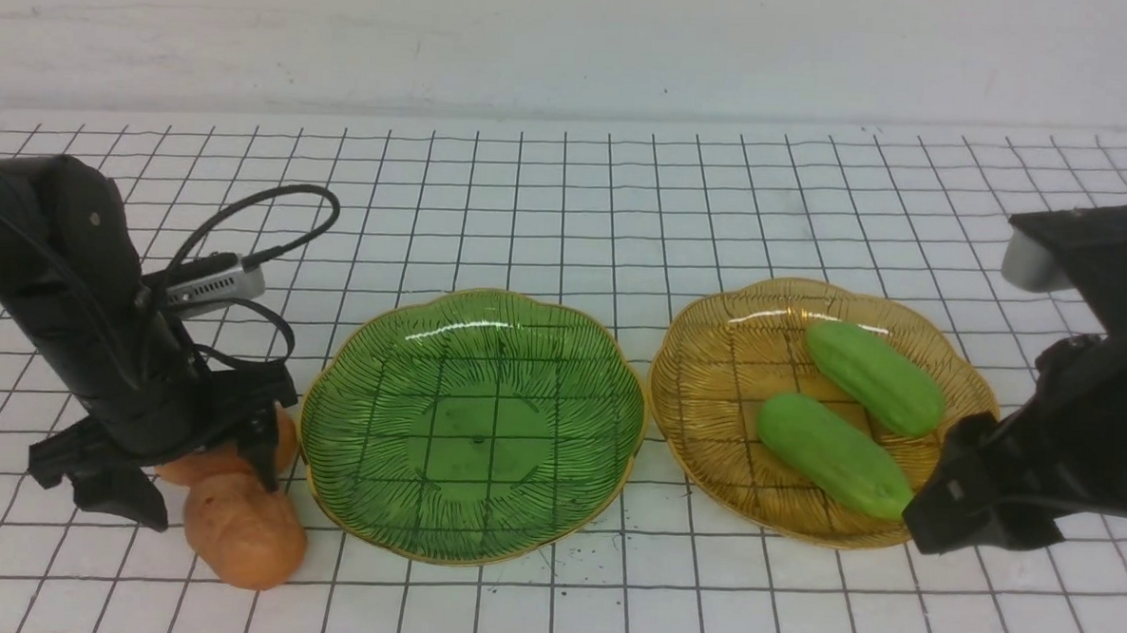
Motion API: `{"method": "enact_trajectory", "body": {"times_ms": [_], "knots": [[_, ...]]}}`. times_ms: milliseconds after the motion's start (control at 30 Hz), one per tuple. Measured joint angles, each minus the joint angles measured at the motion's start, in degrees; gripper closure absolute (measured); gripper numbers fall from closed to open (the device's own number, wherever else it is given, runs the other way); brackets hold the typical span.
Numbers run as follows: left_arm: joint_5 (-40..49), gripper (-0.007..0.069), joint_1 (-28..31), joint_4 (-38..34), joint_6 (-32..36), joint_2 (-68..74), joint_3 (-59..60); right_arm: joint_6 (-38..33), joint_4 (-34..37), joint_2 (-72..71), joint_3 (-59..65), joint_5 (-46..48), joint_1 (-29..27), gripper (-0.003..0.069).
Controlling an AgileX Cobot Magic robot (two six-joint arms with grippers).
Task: Put different types of vegetables on the plate.
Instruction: 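Put the potatoes from the left side into the left plate with the left gripper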
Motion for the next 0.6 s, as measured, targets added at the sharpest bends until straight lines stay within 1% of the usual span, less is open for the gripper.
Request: {"method": "enact_trajectory", "body": {"times_ms": [233,333,367,467,500,567,600], "knots": [[0.1,0.0043,0.0,-0.2,0.1,3.1,0.0,0.0,0.0,0.0,0.0,-0.1,0.0,0.0195],[1.4,0.0111,0.0,-0.2,1.3,3.7,0.0,0.0,0.0,0.0,0.0,-0.1,0.0,0.0195],[1.6,0.0120,0.0,-0.2,1.9,3.7,0.0,0.0,0.0,0.0,0.0,-0.1,0.0,0.0195],[4.1,0.0123,0.0,0.0,6.7,3.2,-0.2,0.0,0.0,0.0,0.0,-0.1,0.0,0.0195],[4.6,0.0123,0.0,0.2,7.1,3.1,-0.3,0.0,0.0,0.0,0.0,-0.2,0.0,0.0195],[8.8,0.0123,0.0,2.2,11.0,0.9,-2.7,-0.1,0.0,0.0,0.0,-0.3,0.0,0.0195],[10.9,0.0123,0.0,2.9,11.8,0.1,-4.3,-0.1,0.0,0.0,0.0,-0.3,0.0,0.0195]]}}
